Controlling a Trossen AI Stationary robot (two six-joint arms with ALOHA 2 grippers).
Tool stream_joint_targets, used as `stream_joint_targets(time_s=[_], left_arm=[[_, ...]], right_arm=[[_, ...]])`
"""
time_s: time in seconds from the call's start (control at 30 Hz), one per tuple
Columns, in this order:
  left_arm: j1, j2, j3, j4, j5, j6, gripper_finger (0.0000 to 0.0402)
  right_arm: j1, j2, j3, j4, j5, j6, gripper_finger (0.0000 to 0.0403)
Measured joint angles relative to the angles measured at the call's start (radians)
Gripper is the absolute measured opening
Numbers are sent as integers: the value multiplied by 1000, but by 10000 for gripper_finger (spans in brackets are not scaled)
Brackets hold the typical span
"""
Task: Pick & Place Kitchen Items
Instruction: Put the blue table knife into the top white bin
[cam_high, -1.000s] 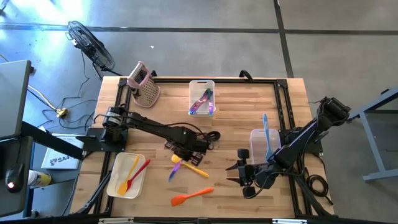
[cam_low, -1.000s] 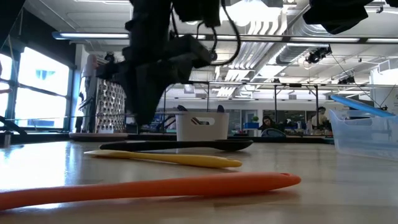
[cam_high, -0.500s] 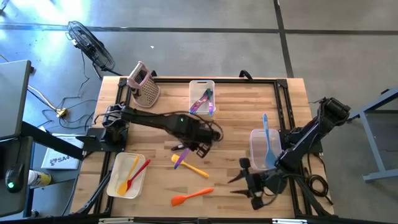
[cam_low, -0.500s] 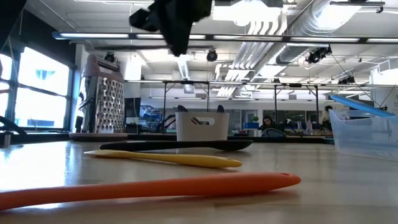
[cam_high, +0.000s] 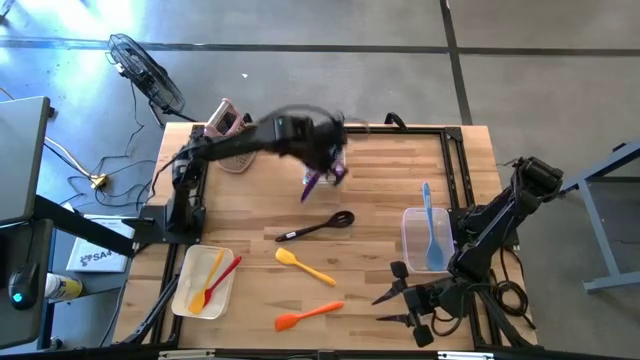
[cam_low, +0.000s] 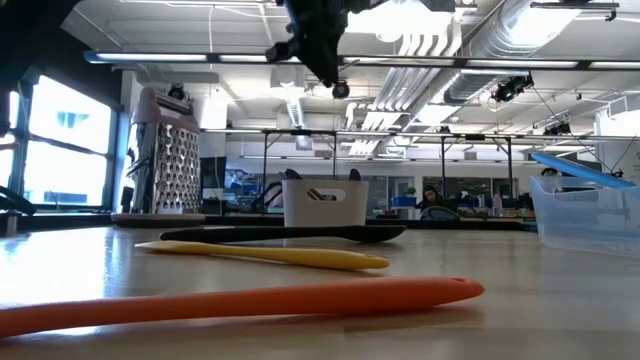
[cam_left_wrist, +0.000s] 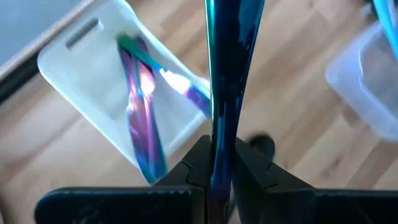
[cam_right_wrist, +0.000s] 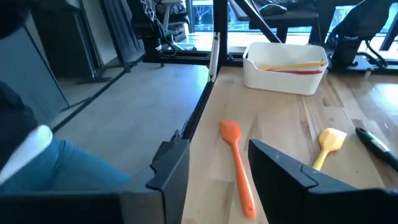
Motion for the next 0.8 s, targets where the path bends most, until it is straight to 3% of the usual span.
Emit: stream_joint_targets(time_s=[0.2,0.37,0.63,0.8], left_arm=[[170,50,-1,116,125,122,32],[260,95,-2,208,232,202,32],[300,176,-1,245,315,263,31],[298,208,-4,253,342,307,31]], right_arm=[[0,0,0,-2,4,-12,157],[0,0,1,-80,89,-51,157],[-32,-81,1,-314,157,-14,157],[-72,-94,1,-358,153,-28,157]])
